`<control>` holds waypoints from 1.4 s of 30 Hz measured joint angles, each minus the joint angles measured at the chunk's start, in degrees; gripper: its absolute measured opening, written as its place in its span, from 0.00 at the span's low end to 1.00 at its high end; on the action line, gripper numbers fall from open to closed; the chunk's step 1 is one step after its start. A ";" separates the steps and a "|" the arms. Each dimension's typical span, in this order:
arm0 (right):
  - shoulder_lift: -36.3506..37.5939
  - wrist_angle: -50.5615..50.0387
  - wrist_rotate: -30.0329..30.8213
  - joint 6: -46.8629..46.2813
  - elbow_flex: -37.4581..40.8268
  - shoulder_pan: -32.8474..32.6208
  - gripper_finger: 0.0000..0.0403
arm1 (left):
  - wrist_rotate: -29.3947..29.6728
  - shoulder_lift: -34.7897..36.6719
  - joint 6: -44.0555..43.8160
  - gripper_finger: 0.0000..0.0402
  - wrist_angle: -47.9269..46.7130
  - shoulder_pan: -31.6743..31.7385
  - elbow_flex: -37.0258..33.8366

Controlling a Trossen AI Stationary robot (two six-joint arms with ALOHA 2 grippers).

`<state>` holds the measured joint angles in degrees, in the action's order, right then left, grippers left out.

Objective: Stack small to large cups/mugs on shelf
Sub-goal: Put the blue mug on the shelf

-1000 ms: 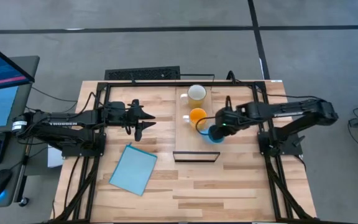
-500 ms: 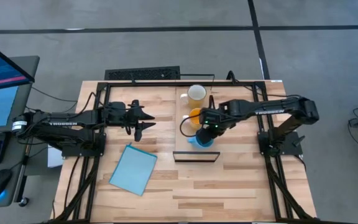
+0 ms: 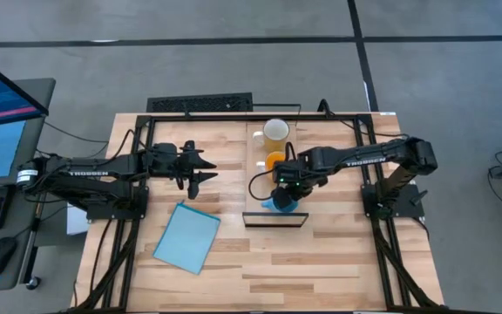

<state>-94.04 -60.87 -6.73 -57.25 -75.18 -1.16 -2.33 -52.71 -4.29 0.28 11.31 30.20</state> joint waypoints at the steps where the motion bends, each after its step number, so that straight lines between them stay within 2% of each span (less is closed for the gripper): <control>1: 0.00 0.01 0.03 -0.68 0.00 0.01 0.06 | 0.00 0.00 0.00 0.30 0.02 0.00 0.02; 11: -0.02 1.59 0.80 -7.24 0.02 -0.13 0.06 | -0.04 0.00 0.13 0.30 0.02 0.00 0.00; 15: -0.02 1.55 0.69 -7.26 0.02 -0.38 0.06 | -0.07 0.00 0.15 0.30 0.02 0.00 0.00; 23: -0.02 1.63 0.77 -7.18 0.02 -0.21 0.14 | -0.26 0.00 0.13 0.30 0.02 0.00 0.00; 42: -0.02 4.17 0.58 -6.80 0.08 -0.23 0.15 | -0.24 0.00 0.09 0.30 0.02 0.00 0.00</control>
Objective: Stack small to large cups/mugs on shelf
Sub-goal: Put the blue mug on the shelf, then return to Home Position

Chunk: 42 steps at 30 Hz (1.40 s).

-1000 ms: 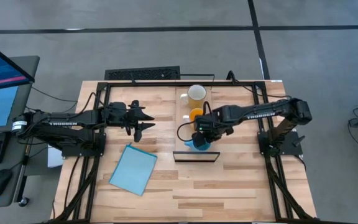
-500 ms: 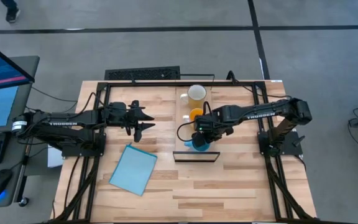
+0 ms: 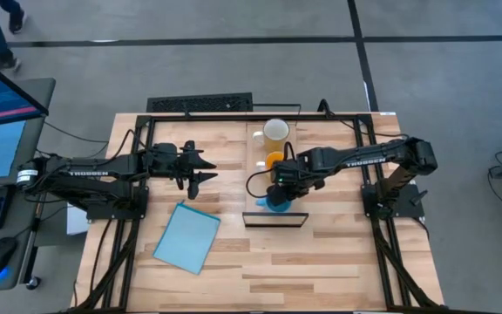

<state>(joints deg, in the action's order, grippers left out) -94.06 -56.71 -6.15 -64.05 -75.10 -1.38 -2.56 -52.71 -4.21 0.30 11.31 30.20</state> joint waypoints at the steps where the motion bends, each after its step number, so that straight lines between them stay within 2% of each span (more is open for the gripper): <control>1: 0.00 0.33 -0.01 0.00 0.01 0.00 0.15 | 0.00 0.00 0.00 0.30 0.00 0.00 0.00; 28: 0.00 0.24 -0.04 0.53 0.03 0.00 0.16 | -1.51 0.00 0.02 0.30 -0.04 0.00 0.00; 42: 0.00 0.33 -0.67 0.08 0.01 0.00 0.35 | -1.60 0.00 0.04 0.30 -0.04 0.02 0.00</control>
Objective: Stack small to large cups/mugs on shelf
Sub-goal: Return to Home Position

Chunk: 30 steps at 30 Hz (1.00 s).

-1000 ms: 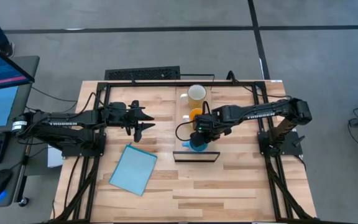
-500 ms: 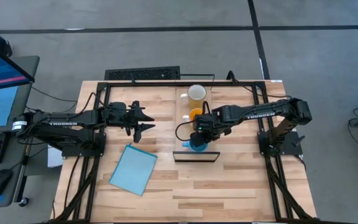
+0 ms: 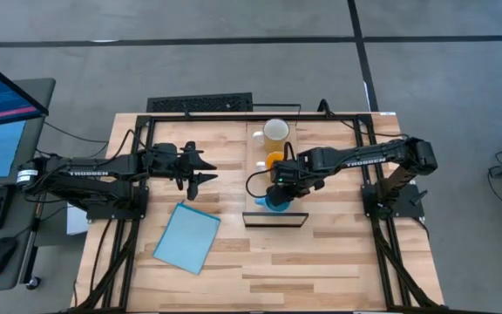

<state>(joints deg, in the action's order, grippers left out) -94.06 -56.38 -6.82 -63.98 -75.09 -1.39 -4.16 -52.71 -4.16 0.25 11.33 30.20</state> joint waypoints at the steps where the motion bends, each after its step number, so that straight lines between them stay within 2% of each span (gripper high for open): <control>1: 0.00 -0.02 -0.24 0.06 0.00 0.00 0.35 | 0.00 0.00 0.00 0.30 0.00 0.00 0.00; 16: 0.15 -0.06 -1.39 1.50 -0.04 0.00 0.38 | -0.02 0.00 0.00 0.30 0.00 0.00 0.00; 30: 7.30 0.11 -0.41 2.93 -0.07 1.50 0.40 | -0.02 0.00 -0.46 0.30 0.01 0.00 0.00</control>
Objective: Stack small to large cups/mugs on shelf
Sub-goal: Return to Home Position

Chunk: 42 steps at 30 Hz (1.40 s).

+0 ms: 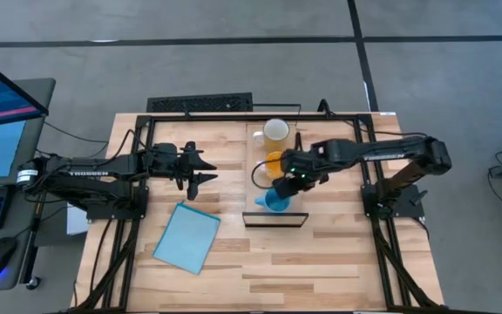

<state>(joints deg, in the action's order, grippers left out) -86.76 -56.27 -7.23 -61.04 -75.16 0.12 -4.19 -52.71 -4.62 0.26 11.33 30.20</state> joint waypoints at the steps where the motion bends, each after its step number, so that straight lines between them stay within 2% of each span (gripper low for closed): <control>1: 1.07 0.02 0.57 0.12 0.00 0.36 0.40 | 0.00 0.00 -0.40 0.30 0.01 0.00 0.00; 6: 8.04 0.20 6.49 6.45 0.00 1.93 0.40 | 0.15 0.00 -0.66 0.30 0.73 -0.01 0.00; 11: 15.77 0.82 17.01 18.42 0.00 3.08 0.40 | 2.59 -0.02 -1.24 0.30 3.14 0.00 0.00; 19: 25.18 1.53 28.74 35.56 0.00 5.40 0.40 | 6.26 -0.02 -3.41 0.30 21.03 0.00 0.00; 22: 28.16 6.68 34.78 44.36 0.78 4.87 0.40 | 7.25 -0.02 -3.54 0.30 26.95 0.02 0.02; 25: 31.89 13.24 35.56 54.29 3.40 3.95 0.40 | 9.41 -0.02 -3.61 0.30 28.79 0.02 0.02; 29: 38.79 21.74 33.93 60.90 10.77 4.29 0.39 | 13.84 -0.02 -2.93 0.30 27.41 0.02 0.02; 36: 51.65 32.81 25.99 63.08 26.76 6.71 0.40 | 15.17 -0.02 -2.52 0.30 22.37 0.02 -0.20; 42: 59.87 44.19 22.24 63.02 38.60 7.52 0.39 | 16.72 -0.02 -3.28 0.30 24.81 1.72 -5.30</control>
<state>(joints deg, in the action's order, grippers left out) -26.89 -12.08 15.00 1.98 -36.56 7.64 12.53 -52.73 -7.90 25.07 13.05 24.90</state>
